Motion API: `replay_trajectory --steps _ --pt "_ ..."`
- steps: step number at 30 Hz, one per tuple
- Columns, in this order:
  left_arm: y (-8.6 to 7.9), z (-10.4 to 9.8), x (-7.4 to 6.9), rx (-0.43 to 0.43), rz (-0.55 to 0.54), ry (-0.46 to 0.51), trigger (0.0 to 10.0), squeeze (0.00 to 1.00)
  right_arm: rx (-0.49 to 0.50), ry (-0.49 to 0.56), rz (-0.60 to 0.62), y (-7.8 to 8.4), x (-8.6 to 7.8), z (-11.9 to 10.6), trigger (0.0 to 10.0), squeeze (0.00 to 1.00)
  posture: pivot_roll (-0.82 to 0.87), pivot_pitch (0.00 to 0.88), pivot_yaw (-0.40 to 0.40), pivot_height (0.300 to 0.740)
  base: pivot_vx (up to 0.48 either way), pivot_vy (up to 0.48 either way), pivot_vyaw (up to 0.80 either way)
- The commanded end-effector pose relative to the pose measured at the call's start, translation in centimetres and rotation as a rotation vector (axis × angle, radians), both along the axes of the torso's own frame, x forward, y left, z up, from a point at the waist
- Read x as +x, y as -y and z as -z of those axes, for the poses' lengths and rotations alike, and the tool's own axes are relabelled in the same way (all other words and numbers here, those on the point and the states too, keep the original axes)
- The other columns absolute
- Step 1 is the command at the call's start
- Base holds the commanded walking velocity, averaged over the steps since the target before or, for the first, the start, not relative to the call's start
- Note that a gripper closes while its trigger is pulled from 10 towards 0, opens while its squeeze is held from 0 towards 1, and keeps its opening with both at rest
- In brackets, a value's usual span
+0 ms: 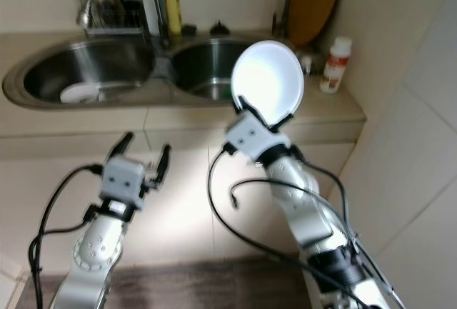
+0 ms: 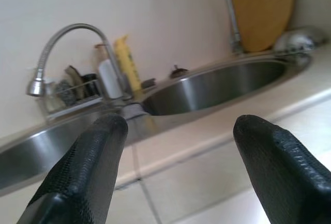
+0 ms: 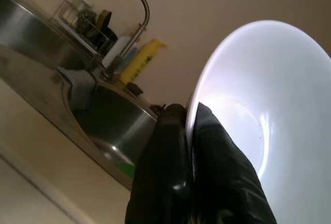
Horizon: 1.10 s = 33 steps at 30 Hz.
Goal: Kitchen organization
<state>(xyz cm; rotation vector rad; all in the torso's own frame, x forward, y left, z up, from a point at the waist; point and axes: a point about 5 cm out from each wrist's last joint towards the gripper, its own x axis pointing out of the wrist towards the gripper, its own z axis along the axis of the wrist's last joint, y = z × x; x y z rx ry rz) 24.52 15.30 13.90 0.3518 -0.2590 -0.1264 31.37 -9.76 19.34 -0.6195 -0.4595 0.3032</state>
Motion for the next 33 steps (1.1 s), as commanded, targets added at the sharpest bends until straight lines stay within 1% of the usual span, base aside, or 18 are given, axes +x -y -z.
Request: replay_trajectory --steps 1,2,4,6,13,24,26,29,33 --pt "-0.24 -0.21 0.09 0.0 -0.006 0.006 10.0 0.0 -0.001 0.026 -0.032 -0.89 -0.13 -0.61 10.0 0.0 0.12 0.0 -0.046 0.74 0.274 0.0 0.0" --pt "-0.26 -0.21 0.1 0.0 -0.006 0.006 10.0 0.0 -0.009 0.026 -0.033 -0.95 -0.1 -0.61 10.0 0.0 0.12 0.0 -0.046 0.74 0.277 0.0 0.0" --pt "-0.23 -0.22 0.12 0.0 -0.005 0.007 10.0 0.0 -0.006 0.023 -0.035 -0.96 -0.08 -0.61 10.0 0.0 0.12 0.0 -0.046 0.74 0.279 0.0 0.8" --pt "-0.21 -0.22 0.13 0.0 -0.004 0.006 10.0 0.0 -0.029 0.03 -0.036 -1.09 -0.12 -0.54 10.0 0.0 0.12 0.0 -0.046 0.74 0.279 0.0 0.8" --pt "-0.2 -0.2 0.12 0.0 -0.003 0.006 10.0 0.0 -0.007 0.022 -0.032 -0.99 -0.12 -0.54 10.0 0.0 0.12 0.0 -0.045 0.74 0.28 0.0 0.8" --pt "-0.18 -0.28 0.12 -0.001 -0.005 0.013 10.0 0.0 0.021 0.012 -0.023 -0.82 0.04 -0.63 10.0 0.0 0.12 0.0 -0.046 0.74 0.28 0.0 0.0" --pt "-0.3 -0.68 0.11 0.004 -0.014 0.044 10.0 0.0 0.042 0.002 -0.016 -0.78 0.21 -0.72 10.0 0.0 0.12 0.0 -0.048 0.74 0.279 0.0 0.0" --pt "-0.47 -0.97 0.13 -0.001 -0.027 0.062 10.0 0.0 0.055 -0.005 -0.013 -0.69 0.35 -0.81 10.0 0.0 0.12 0.0 -0.049 0.74 0.28 0.0 0.0" --pt "-0.35 -0.78 0.13 -0.001 -0.022 0.051 10.0 0.0 0.077 -0.028 -0.009 -0.58 0.61 -0.78 10.0 0.0 0.13 0.0 -0.051 0.74 0.278 0.0 0.0"
